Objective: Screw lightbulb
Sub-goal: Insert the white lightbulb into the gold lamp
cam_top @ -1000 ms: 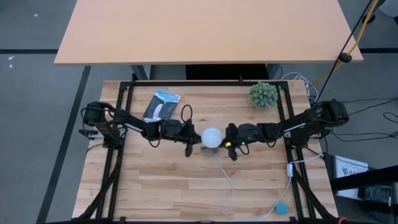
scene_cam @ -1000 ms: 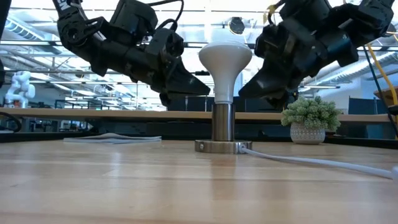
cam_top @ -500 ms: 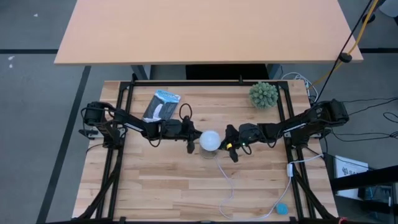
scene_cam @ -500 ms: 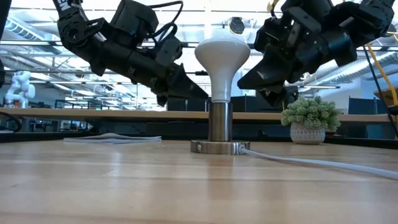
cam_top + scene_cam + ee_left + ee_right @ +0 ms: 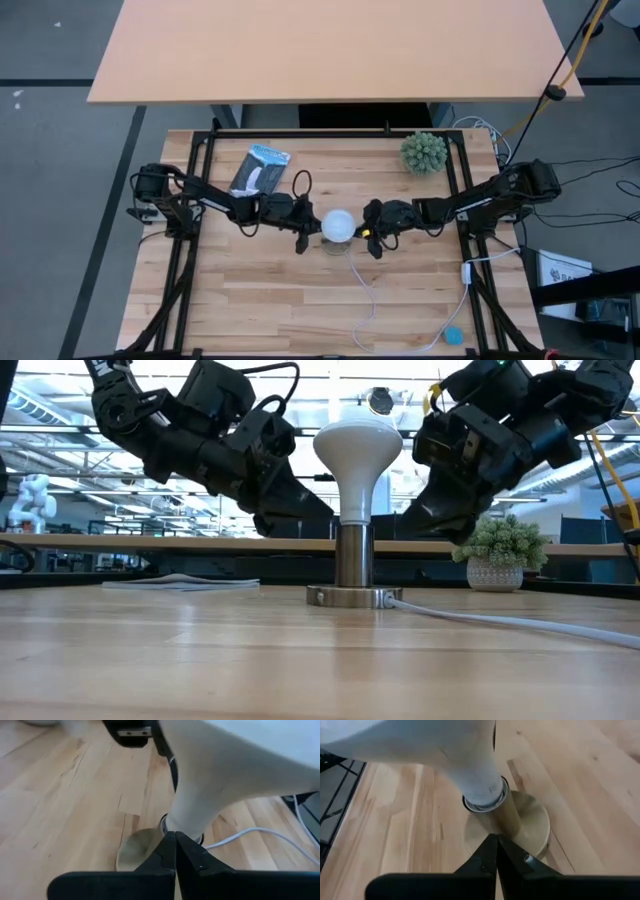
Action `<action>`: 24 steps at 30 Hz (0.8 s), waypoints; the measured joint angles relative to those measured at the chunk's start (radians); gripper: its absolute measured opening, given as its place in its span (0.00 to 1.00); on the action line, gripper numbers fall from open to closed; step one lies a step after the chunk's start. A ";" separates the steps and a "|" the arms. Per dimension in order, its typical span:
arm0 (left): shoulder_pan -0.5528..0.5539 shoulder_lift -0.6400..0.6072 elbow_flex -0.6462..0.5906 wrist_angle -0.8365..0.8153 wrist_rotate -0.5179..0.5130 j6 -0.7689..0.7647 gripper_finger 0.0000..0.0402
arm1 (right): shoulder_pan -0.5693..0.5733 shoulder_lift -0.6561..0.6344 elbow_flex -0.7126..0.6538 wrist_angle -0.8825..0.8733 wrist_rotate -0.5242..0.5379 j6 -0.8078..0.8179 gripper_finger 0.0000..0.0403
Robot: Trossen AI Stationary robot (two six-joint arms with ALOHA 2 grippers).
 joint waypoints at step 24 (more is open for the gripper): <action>-0.052 0.000 0.000 -0.120 -0.047 -0.001 0.15 | 0.095 0.000 0.000 -0.053 0.058 0.085 0.00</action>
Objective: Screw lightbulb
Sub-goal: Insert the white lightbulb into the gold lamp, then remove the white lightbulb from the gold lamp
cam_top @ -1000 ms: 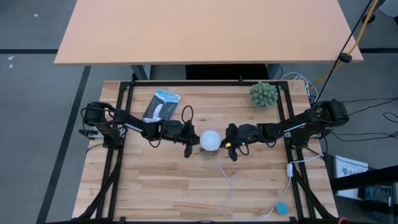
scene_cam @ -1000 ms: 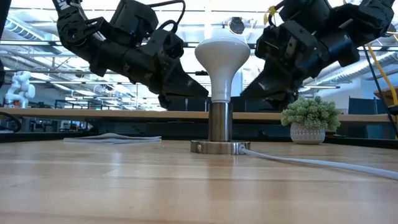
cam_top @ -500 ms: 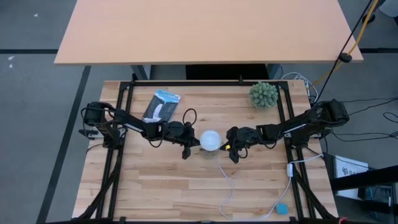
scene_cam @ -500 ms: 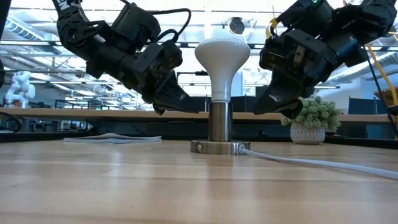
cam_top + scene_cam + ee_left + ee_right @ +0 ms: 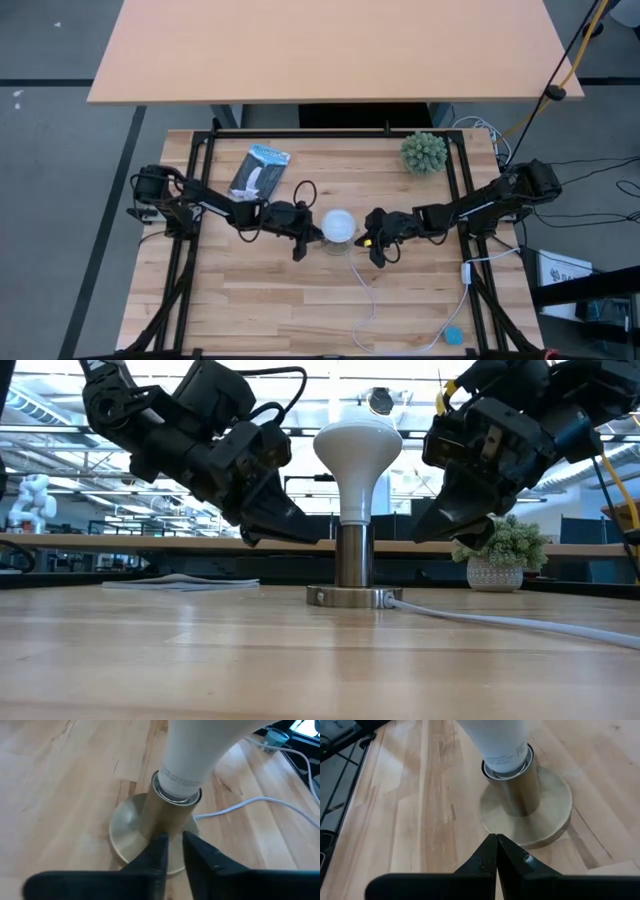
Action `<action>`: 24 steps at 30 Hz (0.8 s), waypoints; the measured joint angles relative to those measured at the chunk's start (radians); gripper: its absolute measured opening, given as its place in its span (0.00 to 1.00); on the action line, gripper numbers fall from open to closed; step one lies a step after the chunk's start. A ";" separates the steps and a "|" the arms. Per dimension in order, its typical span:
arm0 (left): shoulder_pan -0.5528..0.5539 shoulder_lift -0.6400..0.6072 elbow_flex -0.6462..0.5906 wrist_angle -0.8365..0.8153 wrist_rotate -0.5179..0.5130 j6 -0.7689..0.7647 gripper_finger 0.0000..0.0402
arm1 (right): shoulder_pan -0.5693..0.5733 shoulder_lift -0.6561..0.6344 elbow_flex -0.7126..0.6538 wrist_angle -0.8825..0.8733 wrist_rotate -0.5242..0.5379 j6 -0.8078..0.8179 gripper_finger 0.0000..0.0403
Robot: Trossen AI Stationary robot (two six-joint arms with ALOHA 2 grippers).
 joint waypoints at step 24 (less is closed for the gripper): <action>-0.068 0.017 0.000 0.025 -0.195 -0.050 0.72 | 0.065 0.000 0.000 0.000 0.054 0.026 0.00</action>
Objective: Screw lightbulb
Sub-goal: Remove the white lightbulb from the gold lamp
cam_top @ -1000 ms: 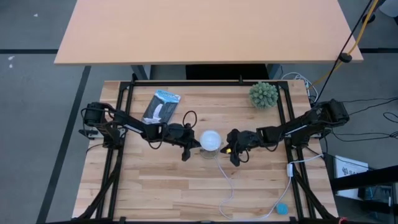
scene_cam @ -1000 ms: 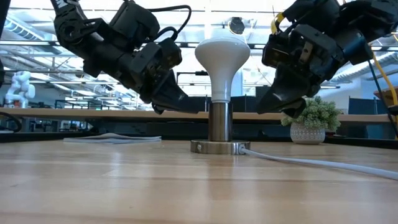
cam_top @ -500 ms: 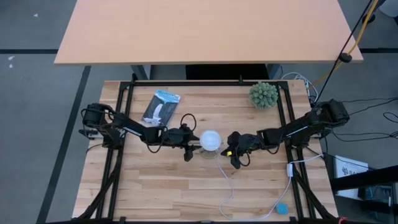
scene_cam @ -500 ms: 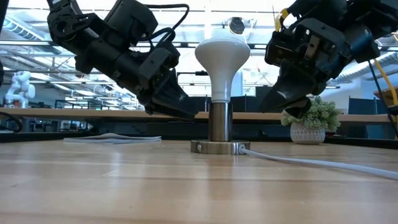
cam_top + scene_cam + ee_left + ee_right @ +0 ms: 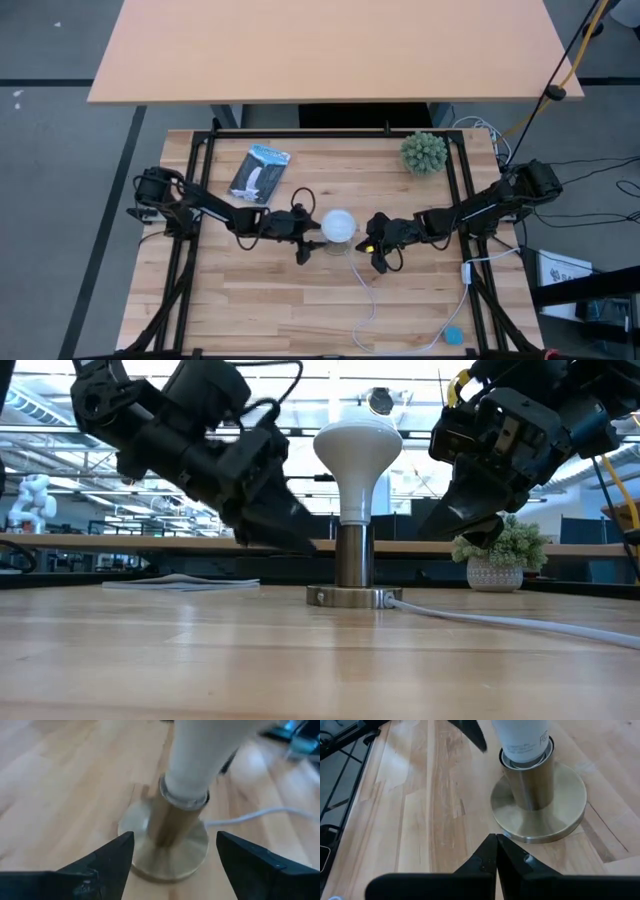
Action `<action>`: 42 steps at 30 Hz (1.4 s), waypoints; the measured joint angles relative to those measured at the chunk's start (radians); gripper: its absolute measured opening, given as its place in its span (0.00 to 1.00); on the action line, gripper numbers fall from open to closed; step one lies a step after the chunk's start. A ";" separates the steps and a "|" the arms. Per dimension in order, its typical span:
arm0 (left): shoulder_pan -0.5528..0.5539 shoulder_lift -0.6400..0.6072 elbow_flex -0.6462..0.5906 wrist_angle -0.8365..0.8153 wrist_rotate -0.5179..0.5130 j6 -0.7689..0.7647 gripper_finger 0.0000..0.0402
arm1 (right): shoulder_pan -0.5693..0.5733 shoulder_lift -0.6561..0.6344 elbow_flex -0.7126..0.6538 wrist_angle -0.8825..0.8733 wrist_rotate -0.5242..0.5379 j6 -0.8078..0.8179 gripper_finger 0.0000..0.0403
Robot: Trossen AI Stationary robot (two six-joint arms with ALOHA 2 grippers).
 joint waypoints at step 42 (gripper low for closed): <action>-0.008 0.436 0.373 0.033 -0.201 -0.183 0.72 | 0.012 -0.308 0.001 -0.510 0.133 -0.013 0.00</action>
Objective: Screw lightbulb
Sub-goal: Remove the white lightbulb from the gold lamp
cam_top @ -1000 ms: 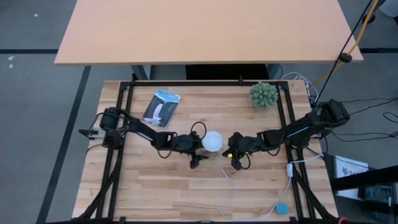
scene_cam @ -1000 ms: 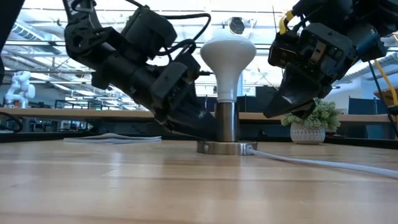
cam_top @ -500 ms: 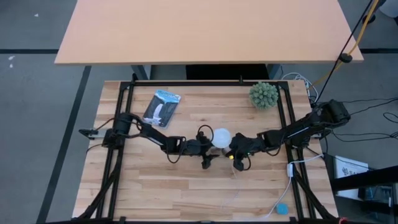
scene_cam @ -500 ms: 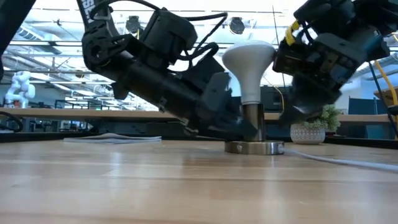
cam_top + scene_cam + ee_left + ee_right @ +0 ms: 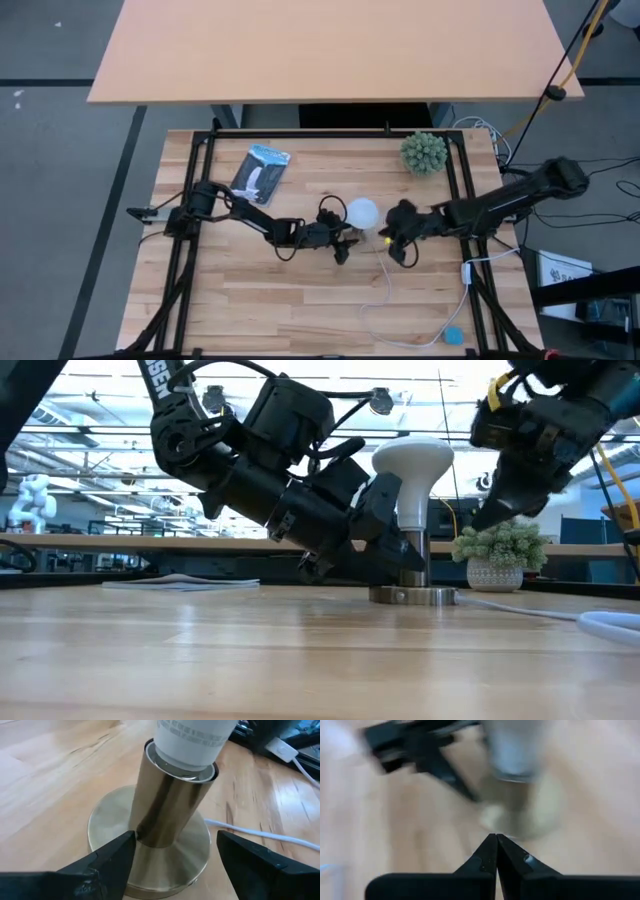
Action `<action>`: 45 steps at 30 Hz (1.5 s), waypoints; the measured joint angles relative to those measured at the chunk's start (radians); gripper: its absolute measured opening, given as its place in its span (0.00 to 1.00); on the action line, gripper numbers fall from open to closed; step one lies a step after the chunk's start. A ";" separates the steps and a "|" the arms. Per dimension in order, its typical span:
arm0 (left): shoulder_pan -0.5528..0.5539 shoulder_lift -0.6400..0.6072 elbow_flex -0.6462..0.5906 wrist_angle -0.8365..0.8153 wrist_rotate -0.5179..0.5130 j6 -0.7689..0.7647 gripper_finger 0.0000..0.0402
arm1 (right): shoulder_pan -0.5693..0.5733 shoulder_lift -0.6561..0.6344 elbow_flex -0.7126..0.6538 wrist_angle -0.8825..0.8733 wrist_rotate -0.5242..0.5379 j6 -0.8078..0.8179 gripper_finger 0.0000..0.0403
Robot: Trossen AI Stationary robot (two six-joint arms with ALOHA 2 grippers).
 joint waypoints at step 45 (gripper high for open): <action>-0.006 -0.001 -0.002 0.003 0.497 0.220 0.72 | -0.146 0.021 -0.033 0.088 -0.347 -0.228 0.17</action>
